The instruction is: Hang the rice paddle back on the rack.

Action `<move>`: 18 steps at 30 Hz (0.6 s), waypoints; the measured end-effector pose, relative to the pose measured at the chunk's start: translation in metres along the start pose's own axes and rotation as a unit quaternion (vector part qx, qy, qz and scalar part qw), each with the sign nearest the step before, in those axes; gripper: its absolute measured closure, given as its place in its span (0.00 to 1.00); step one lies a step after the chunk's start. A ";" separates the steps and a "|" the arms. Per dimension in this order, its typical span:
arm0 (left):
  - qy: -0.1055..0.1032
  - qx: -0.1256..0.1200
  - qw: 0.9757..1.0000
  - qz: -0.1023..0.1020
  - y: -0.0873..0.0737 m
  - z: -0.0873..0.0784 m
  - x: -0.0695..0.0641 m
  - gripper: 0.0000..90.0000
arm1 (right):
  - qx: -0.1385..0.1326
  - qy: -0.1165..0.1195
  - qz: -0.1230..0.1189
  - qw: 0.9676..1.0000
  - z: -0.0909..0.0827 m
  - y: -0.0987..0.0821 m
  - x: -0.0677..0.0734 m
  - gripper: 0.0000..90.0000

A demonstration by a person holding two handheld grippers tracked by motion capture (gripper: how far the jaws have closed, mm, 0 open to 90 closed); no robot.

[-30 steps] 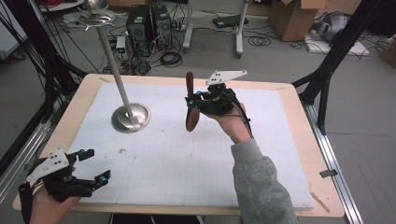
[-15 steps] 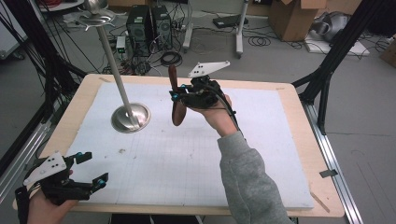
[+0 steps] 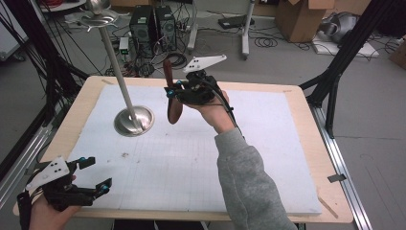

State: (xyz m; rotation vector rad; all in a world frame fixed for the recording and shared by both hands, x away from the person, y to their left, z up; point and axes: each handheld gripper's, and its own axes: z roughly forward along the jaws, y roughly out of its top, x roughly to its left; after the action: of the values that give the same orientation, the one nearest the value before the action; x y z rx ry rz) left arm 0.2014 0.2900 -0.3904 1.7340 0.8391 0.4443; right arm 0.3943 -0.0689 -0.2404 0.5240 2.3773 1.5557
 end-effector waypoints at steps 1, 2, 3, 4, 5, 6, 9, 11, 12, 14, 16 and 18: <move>0.002 -0.002 1.000 0.000 0.000 -0.001 0.000 0.03 | -0.002 0.001 -0.003 1.000 0.001 0.002 0.000 0.86; 0.002 -0.002 1.000 0.000 0.000 -0.001 0.000 0.03 | -0.005 0.000 -0.002 1.000 0.002 0.004 0.000 0.86; 0.004 -0.004 1.000 -0.002 0.000 -0.002 0.000 0.03 | -0.006 0.001 -0.002 1.000 0.003 0.005 0.000 0.86; 0.004 -0.004 1.000 -0.001 0.000 -0.002 0.000 0.03 | -0.009 -0.001 0.000 1.000 0.004 0.007 0.001 0.86; 0.004 -0.003 1.000 -0.001 0.000 -0.003 0.000 0.03 | -0.010 -0.001 -0.001 1.000 0.005 0.008 0.000 0.86; 0.005 -0.004 1.000 -0.001 -0.001 -0.004 0.000 0.03 | -0.010 -0.003 0.001 1.000 0.005 0.009 0.000 0.86; 0.019 -0.008 1.000 0.004 -0.001 -0.005 -0.001 0.03 | -0.011 -0.005 0.004 1.000 0.009 0.011 -0.001 0.86; 0.024 -0.009 1.000 0.003 -0.002 -0.004 -0.001 0.03 | -0.012 -0.007 0.005 1.000 0.011 0.013 -0.001 0.86; 0.025 -0.010 1.000 0.002 -0.002 -0.003 -0.002 0.03 | -0.012 -0.006 0.004 1.000 0.012 0.014 -0.001 0.86; 0.028 -0.008 1.000 0.002 -0.002 -0.003 -0.002 0.03 | -0.010 -0.009 0.003 1.000 0.014 0.018 -0.001 0.86; 0.025 -0.005 1.000 0.002 -0.002 -0.002 -0.003 0.03 | -0.013 -0.008 0.002 1.000 0.016 0.022 -0.001 0.86; 0.023 -0.005 1.000 0.003 -0.002 -0.001 -0.004 0.03 | -0.016 -0.008 0.004 1.000 0.018 0.026 -0.001 0.86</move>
State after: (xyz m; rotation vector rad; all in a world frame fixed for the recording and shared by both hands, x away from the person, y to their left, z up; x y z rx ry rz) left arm 0.1973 0.2883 -0.3914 1.7234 0.8639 0.4939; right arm 0.4063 -0.0448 -0.2241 0.5364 2.3381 1.5844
